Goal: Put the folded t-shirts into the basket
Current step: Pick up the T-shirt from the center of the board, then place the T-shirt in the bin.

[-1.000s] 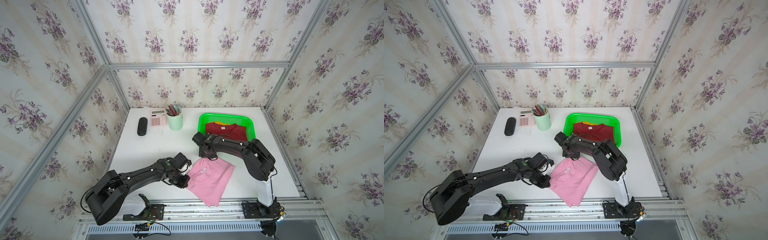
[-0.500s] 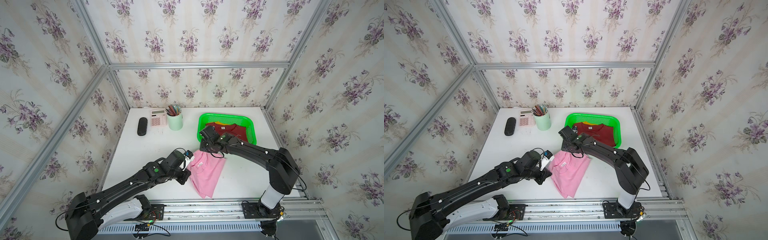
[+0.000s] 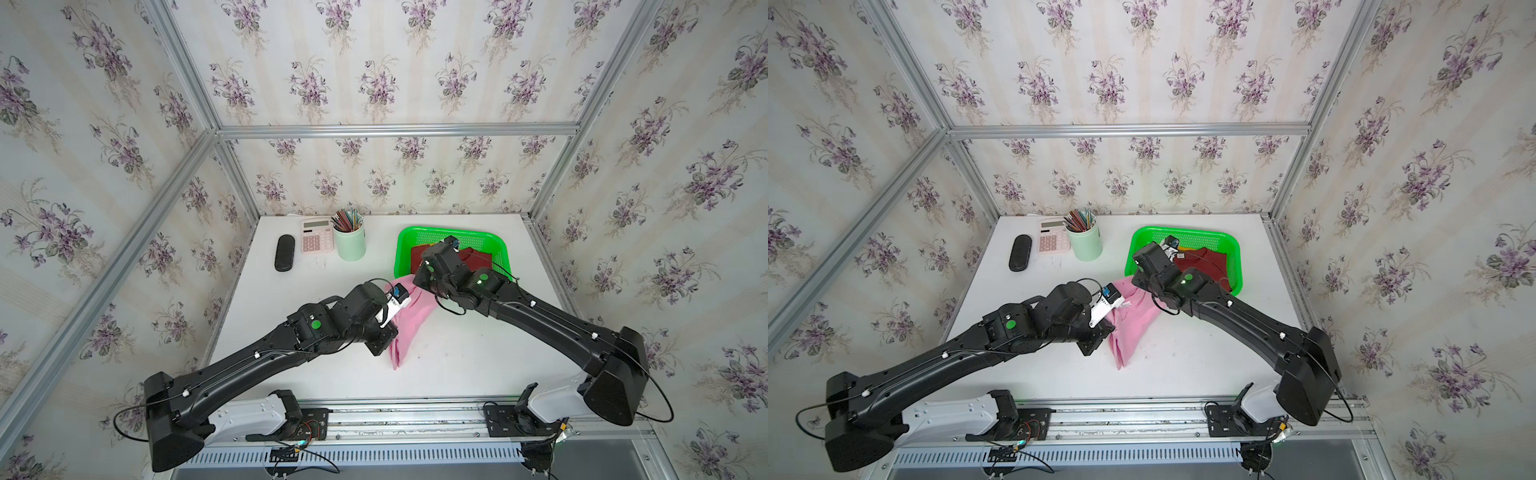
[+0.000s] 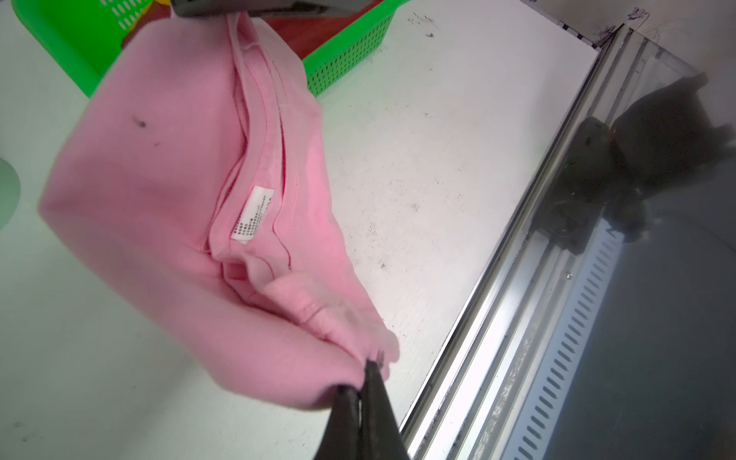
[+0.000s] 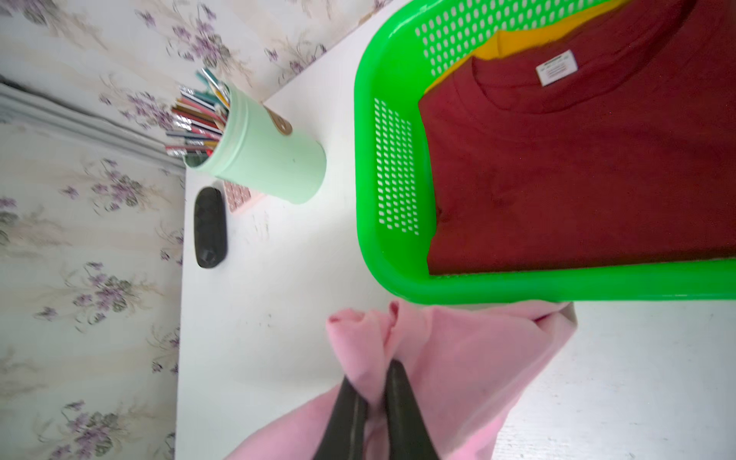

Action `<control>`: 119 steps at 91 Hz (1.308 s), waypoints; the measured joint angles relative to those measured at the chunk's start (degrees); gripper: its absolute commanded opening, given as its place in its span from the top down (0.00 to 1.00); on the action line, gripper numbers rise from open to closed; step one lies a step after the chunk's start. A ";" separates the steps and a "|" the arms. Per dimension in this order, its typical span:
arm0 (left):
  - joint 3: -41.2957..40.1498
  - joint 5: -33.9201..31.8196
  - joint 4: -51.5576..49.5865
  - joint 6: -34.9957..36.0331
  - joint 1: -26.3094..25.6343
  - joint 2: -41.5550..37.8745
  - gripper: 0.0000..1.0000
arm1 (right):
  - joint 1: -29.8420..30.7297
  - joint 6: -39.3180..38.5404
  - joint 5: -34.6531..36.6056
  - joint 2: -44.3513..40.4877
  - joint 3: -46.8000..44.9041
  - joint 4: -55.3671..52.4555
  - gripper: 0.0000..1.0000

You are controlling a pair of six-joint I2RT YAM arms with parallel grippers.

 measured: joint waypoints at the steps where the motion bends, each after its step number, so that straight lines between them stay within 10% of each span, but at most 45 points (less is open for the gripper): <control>1: 0.70 -0.26 -0.42 0.46 -0.09 0.26 1.00 | 0.00 0.22 0.24 -0.17 0.07 -0.11 1.00; 54: 13.29 -8.74 5.66 24.90 1.66 12.85 1.00 | -3.93 12.59 9.57 -7.61 2.60 -13.22 1.00; 119: 44.65 14.14 10.36 42.51 19.52 47.98 1.00 | -29.09 14.58 1.81 1.27 5.64 -16.57 1.00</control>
